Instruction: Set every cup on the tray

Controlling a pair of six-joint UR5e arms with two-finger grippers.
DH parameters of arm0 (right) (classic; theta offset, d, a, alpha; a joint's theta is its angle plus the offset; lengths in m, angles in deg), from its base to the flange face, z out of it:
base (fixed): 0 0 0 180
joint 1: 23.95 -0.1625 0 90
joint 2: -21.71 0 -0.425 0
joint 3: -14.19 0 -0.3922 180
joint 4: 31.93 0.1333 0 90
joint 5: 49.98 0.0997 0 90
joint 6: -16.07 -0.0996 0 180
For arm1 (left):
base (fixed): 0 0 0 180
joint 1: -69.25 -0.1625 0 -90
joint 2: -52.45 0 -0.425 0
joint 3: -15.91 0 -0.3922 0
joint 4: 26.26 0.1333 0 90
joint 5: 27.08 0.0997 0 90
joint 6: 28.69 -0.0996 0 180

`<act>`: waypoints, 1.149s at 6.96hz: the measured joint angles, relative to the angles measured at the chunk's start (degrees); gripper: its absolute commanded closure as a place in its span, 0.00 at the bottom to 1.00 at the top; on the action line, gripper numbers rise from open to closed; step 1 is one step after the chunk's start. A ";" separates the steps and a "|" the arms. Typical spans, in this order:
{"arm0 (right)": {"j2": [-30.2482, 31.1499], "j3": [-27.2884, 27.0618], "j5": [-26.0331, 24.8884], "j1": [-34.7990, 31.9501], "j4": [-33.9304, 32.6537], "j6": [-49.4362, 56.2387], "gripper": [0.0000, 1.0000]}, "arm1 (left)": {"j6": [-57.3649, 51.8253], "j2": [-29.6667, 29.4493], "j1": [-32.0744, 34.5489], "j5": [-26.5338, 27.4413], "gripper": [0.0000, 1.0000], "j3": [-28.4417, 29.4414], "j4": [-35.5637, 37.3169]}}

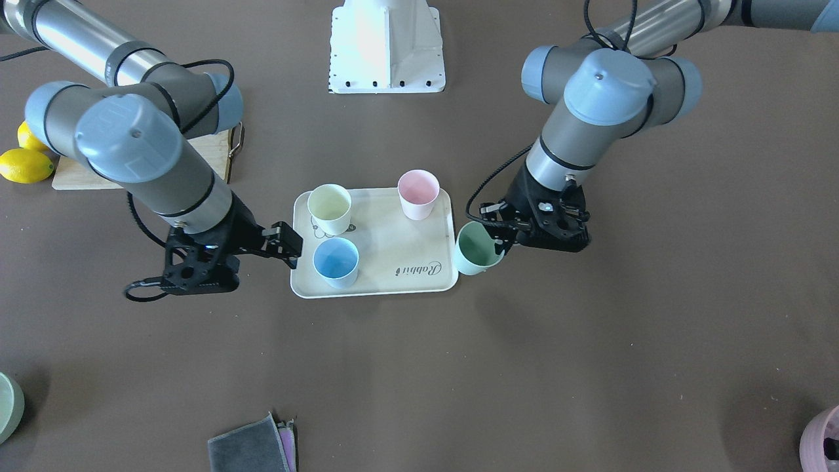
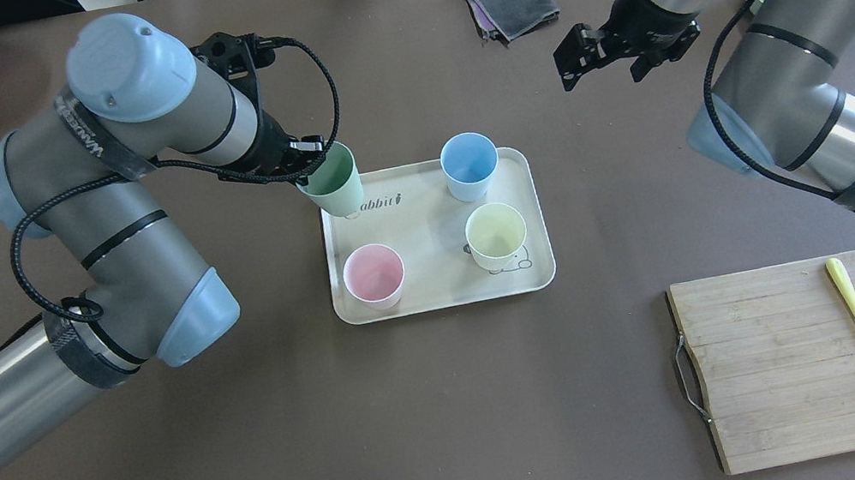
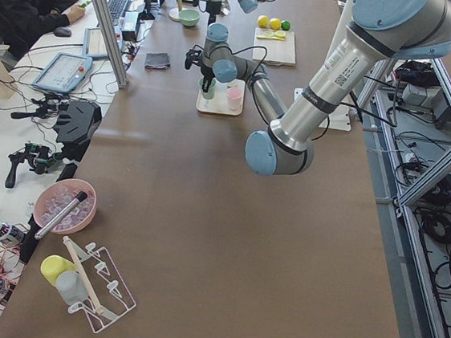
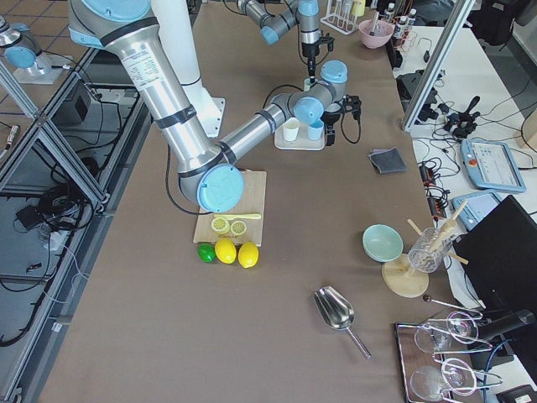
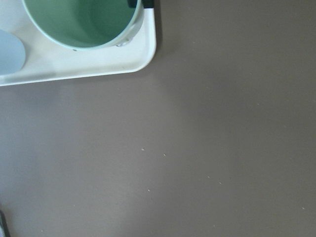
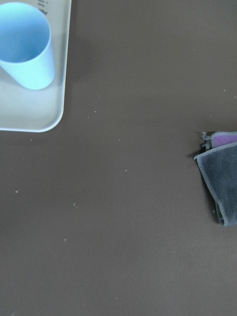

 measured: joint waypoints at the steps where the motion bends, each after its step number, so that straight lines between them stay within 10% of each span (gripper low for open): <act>1: 1.45 -0.81 0.15 -2.59 -0.03 3.33 0.00 | 0.54 -1.46 -1.73 2.13 1.00 1.61 0.13; 5: 4.83 -1.31 1.19 -7.95 -0.50 5.25 0.00 | 1.74 -3.69 -5.33 6.83 1.00 6.79 -1.41; 7: 4.87 -1.80 1.96 -9.38 -2.16 5.39 0.00 | 1.60 -3.80 -5.52 7.53 0.03 7.26 -1.77; 8: 5.02 -1.94 2.81 -10.36 -2.82 6.35 0.00 | 1.26 -3.83 -5.39 7.58 0.02 6.87 -1.76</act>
